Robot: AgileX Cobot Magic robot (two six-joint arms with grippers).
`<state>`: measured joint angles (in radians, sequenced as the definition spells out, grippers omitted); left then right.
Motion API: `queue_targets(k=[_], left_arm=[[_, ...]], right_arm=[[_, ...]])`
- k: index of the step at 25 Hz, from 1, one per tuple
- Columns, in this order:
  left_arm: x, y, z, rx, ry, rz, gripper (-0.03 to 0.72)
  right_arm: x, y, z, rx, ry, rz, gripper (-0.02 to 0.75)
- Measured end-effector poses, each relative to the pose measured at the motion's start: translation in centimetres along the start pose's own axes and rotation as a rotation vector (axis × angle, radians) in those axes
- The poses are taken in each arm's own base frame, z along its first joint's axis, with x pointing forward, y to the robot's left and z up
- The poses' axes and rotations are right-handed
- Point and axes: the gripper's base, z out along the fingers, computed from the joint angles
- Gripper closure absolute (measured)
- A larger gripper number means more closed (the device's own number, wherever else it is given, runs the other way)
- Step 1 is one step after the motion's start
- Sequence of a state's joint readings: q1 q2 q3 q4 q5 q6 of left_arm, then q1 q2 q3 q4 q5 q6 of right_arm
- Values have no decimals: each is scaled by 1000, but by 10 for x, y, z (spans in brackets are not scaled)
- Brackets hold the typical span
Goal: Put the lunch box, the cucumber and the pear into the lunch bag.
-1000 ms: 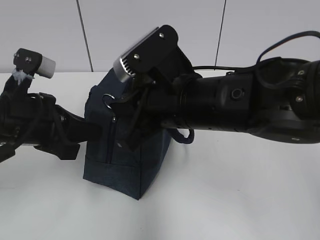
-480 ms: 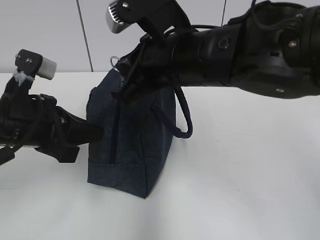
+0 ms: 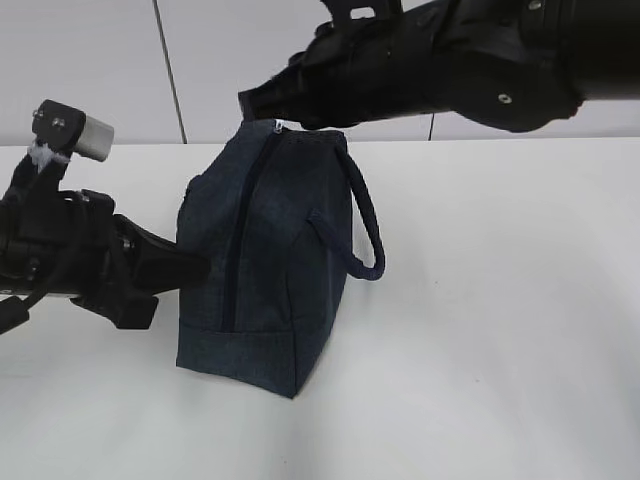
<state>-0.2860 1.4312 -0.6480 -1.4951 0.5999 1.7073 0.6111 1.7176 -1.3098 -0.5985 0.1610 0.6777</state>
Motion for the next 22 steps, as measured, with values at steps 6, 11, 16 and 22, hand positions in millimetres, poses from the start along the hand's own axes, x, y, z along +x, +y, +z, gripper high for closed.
queue_targets(k=[6, 11, 16, 22], left_arm=[[0, -1, 0, 10, 1, 3, 683], [0, -1, 0, 12, 4, 8, 683], [1, -1, 0, 13, 7, 12, 683], [1, -1, 0, 14, 9, 14, 683]], right_arm=[[8, -25, 14, 46, 39, 189, 738], [6, -26, 24, 44, 34, 217, 738], [6, -26, 49, 55, 52, 219, 738], [0, -46, 69, 113, 89, 356, 738]])
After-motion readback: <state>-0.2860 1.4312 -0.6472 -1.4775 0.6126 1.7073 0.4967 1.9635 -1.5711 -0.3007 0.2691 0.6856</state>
